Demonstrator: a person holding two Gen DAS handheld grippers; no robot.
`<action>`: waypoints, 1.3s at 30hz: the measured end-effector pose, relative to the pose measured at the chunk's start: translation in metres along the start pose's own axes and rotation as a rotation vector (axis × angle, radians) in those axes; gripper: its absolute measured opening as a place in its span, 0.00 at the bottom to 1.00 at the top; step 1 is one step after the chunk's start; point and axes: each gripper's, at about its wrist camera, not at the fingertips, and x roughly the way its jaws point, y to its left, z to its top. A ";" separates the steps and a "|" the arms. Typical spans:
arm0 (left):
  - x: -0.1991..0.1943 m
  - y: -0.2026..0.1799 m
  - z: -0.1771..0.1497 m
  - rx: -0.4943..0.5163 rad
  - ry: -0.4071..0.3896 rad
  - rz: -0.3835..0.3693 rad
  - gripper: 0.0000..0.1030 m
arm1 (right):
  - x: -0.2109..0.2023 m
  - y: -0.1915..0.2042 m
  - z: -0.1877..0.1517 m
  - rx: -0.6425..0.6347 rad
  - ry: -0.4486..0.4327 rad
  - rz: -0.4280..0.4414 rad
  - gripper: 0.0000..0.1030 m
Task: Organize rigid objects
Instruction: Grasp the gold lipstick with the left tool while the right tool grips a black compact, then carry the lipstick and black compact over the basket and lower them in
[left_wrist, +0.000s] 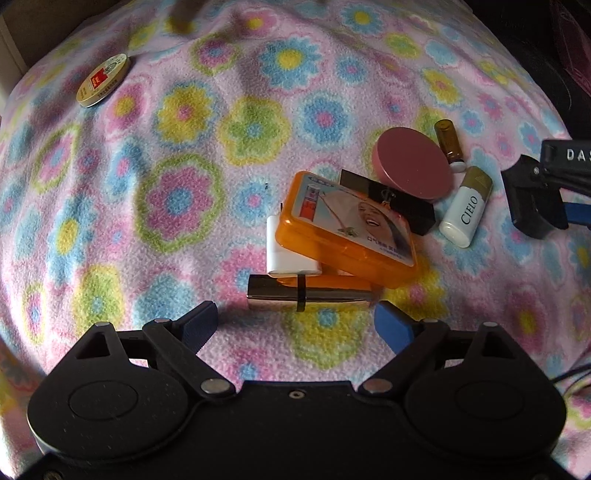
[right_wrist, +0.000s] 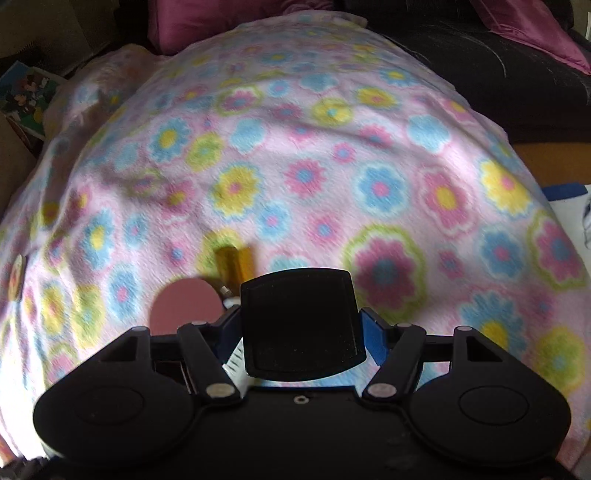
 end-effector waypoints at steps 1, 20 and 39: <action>0.002 -0.002 0.001 -0.002 0.002 0.007 0.86 | 0.002 -0.001 -0.005 -0.012 0.005 -0.015 0.65; -0.001 -0.005 0.003 0.020 -0.032 0.046 0.65 | 0.013 -0.007 -0.035 -0.062 0.026 -0.054 0.65; -0.092 0.014 -0.078 0.062 -0.116 0.034 0.64 | -0.110 0.008 -0.118 -0.075 -0.019 0.129 0.63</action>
